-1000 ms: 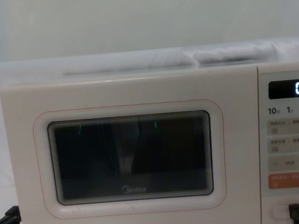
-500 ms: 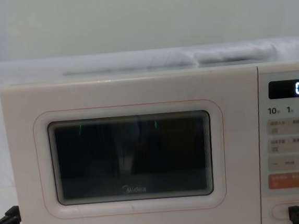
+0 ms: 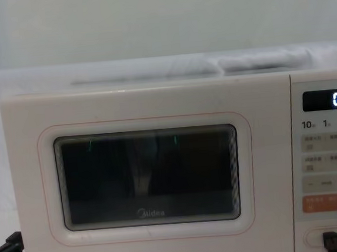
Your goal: Press the button to open the microwave door with one hand; close the microwave door with the other hand.
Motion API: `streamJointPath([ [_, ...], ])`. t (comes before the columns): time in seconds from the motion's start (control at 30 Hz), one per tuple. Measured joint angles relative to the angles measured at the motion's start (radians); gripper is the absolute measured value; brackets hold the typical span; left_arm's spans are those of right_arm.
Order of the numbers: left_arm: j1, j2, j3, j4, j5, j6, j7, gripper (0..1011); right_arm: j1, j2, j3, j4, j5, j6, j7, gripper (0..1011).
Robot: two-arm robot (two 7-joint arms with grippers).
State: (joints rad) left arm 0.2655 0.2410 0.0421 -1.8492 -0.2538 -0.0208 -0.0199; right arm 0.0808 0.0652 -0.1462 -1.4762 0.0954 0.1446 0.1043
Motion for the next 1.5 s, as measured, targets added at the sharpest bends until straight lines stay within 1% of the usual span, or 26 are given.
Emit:
streamJointPath([
  [0.67, 0.0, 0.0, 0.0, 0.0, 0.0, 0.0, 0.0, 1001, 0.023, -0.015, -0.001, 0.034, -0.003, -0.025, -0.002, 0],
  [0.93, 0.0, 0.0, 0.0, 0.0, 0.0, 0.0, 0.0, 1001, 0.042, -0.024, 0.0, 0.064, -0.002, -0.04, -0.004, 0],
  [1.5, 0.0, 0.0, 0.0, 0.0, 0.0, 0.0, 0.0, 1001, 0.076, -0.034, -0.005, 0.105, 0.006, -0.056, 0.001, 0],
])
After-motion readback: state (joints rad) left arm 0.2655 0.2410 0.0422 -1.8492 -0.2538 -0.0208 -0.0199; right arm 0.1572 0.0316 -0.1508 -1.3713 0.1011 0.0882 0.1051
